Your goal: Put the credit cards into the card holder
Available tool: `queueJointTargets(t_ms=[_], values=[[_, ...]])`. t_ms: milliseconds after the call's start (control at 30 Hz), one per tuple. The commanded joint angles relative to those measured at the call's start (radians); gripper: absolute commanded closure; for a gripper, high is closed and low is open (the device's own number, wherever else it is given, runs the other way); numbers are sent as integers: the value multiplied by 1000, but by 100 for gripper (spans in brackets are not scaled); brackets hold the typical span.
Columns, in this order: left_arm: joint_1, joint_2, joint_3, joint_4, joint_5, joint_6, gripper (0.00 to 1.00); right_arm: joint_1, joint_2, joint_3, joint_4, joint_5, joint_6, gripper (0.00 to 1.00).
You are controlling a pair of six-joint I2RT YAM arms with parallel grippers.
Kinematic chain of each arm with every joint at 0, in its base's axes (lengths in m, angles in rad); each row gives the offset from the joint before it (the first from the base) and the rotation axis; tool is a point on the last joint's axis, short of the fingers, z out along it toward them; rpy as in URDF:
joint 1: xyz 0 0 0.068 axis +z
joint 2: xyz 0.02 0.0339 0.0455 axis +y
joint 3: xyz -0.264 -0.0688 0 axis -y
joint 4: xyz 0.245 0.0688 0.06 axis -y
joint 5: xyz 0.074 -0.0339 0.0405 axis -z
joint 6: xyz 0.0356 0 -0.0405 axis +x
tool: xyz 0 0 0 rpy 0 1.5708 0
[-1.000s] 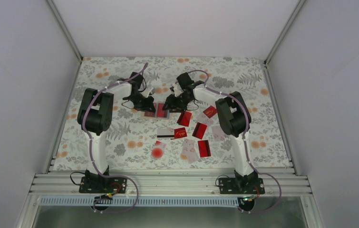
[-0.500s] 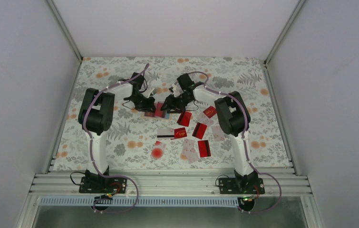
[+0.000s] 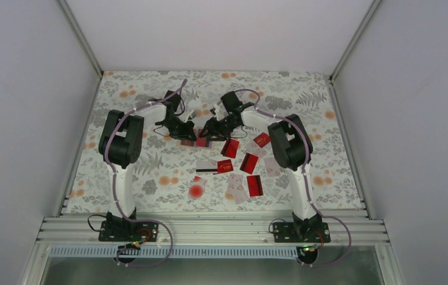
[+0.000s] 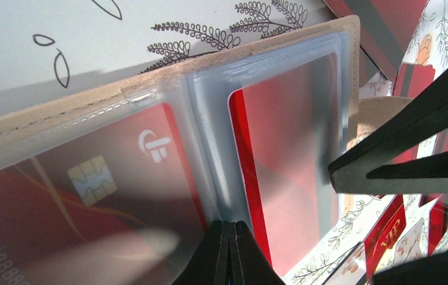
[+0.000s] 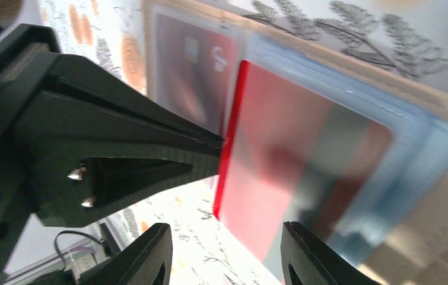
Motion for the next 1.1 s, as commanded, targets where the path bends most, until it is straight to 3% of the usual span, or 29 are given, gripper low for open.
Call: queueJointTargets(t_ms=[0, 200, 733, 1067], values=[[-14, 42, -3, 3, -37, 19, 98, -1, -65, 21, -110, 123, -12, 53], [-14, 41, -14, 10, -36, 18, 98, 0, -79, -19, -136, 174, 4, 53], [-19, 45, -25, 16, -28, 19, 98, 13, 63, 57, -166, 157, 19, 53], [-33, 51, -25, 19, -21, 19, 98, 40, 123, 207, -226, 97, -4, 54]])
